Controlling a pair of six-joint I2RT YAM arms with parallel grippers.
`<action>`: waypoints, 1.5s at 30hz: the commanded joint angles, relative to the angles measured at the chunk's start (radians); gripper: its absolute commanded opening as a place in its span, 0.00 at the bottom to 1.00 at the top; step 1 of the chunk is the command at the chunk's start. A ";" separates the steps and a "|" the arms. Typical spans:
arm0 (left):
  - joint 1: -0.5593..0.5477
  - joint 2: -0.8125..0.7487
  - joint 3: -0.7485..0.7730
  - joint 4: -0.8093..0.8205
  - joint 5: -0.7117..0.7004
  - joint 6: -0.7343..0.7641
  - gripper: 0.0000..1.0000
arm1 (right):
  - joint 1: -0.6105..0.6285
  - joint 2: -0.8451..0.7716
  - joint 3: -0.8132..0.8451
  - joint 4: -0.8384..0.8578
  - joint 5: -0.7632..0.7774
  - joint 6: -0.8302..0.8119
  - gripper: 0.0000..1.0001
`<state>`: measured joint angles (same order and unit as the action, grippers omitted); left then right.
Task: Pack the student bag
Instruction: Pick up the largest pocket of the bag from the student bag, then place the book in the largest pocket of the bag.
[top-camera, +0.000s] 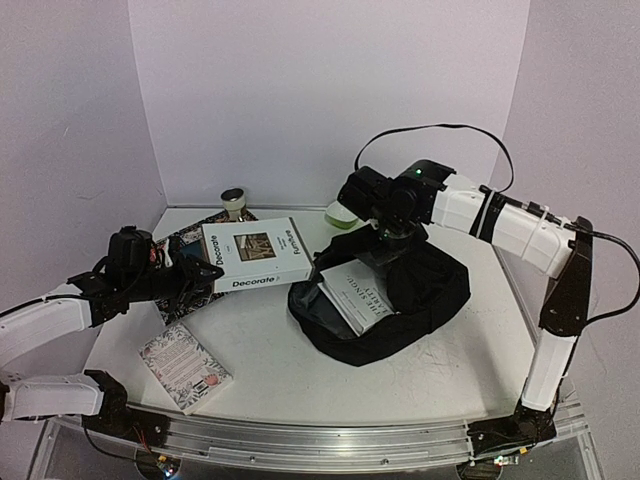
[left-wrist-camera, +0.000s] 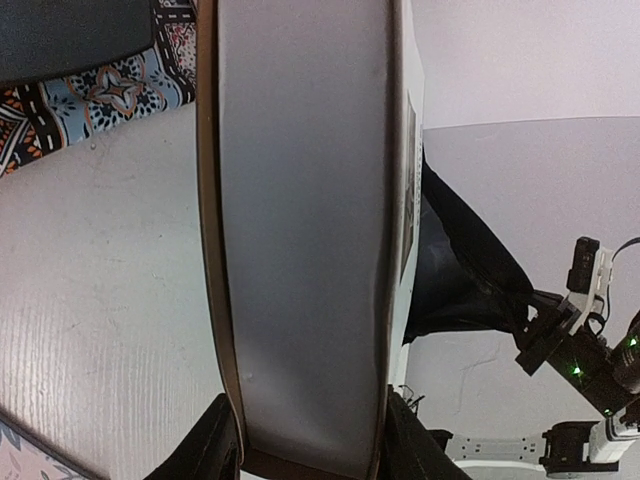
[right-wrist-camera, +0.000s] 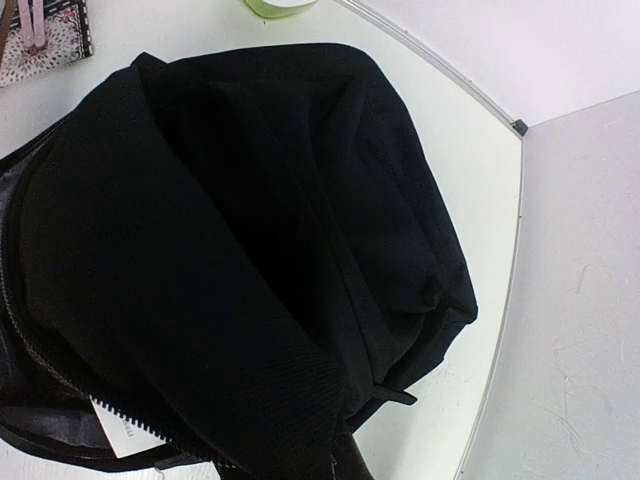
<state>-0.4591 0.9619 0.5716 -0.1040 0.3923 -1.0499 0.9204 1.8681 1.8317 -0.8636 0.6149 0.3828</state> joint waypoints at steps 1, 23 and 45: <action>0.001 -0.031 0.079 0.037 0.110 -0.031 0.30 | -0.001 0.026 0.077 0.027 0.028 0.017 0.00; -0.217 0.107 0.035 0.136 0.089 -0.173 0.29 | 0.000 0.053 0.160 0.074 -0.042 0.063 0.00; -0.268 0.305 0.151 0.271 -0.028 -0.170 0.30 | 0.001 -0.014 0.074 0.208 -0.232 0.023 0.00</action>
<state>-0.7021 1.1991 0.6117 0.0627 0.4155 -1.2340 0.9188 1.9313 1.9344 -0.7419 0.4438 0.4151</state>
